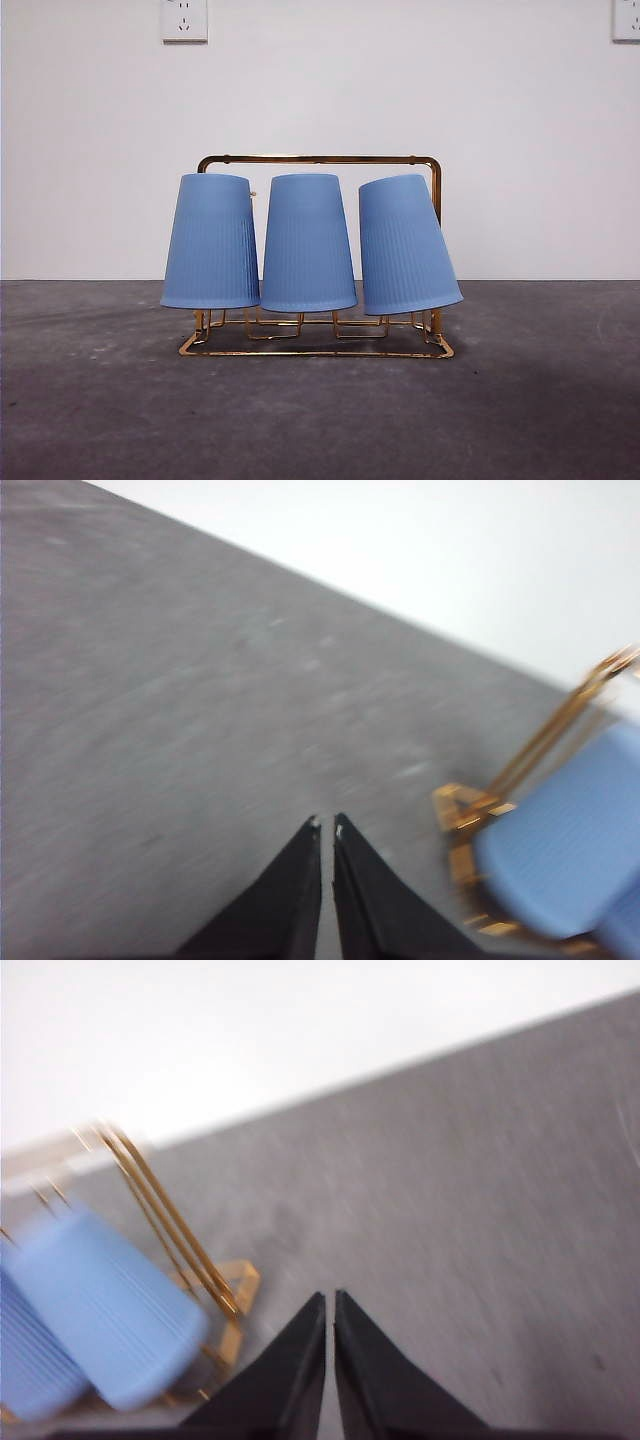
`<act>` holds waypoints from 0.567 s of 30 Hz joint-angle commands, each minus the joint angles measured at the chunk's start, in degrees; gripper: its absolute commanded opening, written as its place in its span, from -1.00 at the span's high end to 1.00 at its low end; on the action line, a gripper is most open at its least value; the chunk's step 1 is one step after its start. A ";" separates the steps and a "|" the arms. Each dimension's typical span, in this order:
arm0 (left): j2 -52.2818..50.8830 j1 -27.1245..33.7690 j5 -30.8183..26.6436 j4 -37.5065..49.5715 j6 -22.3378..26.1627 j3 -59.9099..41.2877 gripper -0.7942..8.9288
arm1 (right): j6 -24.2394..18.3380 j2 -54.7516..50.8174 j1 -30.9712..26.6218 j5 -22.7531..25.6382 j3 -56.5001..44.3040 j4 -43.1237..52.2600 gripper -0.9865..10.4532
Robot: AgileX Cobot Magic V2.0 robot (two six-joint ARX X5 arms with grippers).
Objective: The left arm pick up the left cup on cup holder and place it on desk, then the right arm insert the right cup into the first cup, and then the left arm insert the mid cup into the first cup
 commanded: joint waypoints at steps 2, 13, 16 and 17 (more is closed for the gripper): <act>5.38 -0.81 3.45 -1.33 -3.72 12.09 0.80 | 3.32 5.42 1.14 -2.43 10.58 -3.26 0.81; 24.28 -10.19 10.34 -19.91 10.36 51.12 0.80 | -9.75 23.85 5.01 -12.33 45.05 -22.45 0.81; 27.85 -13.44 10.32 -25.29 13.62 60.02 0.80 | -14.64 26.60 7.52 -12.02 53.22 -27.78 0.81; 28.76 -14.49 10.32 -26.60 14.47 62.58 0.80 | -15.74 27.43 8.46 -12.02 55.58 -29.42 0.81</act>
